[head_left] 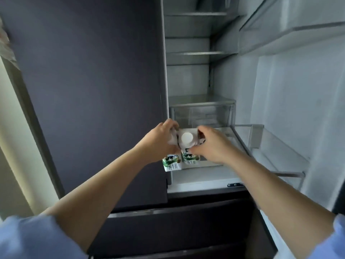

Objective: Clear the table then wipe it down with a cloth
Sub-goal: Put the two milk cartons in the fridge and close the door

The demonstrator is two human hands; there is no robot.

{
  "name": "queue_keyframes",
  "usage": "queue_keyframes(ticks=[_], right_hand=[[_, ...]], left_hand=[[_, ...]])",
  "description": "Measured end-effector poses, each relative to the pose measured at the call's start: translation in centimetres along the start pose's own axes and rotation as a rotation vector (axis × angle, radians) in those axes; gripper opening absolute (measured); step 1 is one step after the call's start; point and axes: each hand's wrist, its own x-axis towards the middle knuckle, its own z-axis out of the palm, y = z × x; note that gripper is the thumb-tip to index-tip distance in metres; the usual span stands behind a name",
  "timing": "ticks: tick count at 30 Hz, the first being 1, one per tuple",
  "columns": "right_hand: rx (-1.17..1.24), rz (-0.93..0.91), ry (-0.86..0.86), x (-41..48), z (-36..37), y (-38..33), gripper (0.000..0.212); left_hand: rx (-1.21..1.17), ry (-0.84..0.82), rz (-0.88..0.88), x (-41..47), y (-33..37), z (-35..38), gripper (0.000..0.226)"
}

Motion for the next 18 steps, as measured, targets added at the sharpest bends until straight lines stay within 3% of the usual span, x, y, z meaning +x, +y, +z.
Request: queue_keyframes(ticks=[8, 18], right_hand=[[0.172, 0.081, 0.072, 9.2, -4.4, 2.4, 0.053], [0.178, 0.038, 0.073, 24.5, -8.1, 8.6, 0.056]], left_hand=[[-0.006, 0.055, 0.06, 10.1, 1.0, -1.8, 0.061], [0.024, 0.098, 0.031, 24.9, 2.1, -0.5, 0.067]])
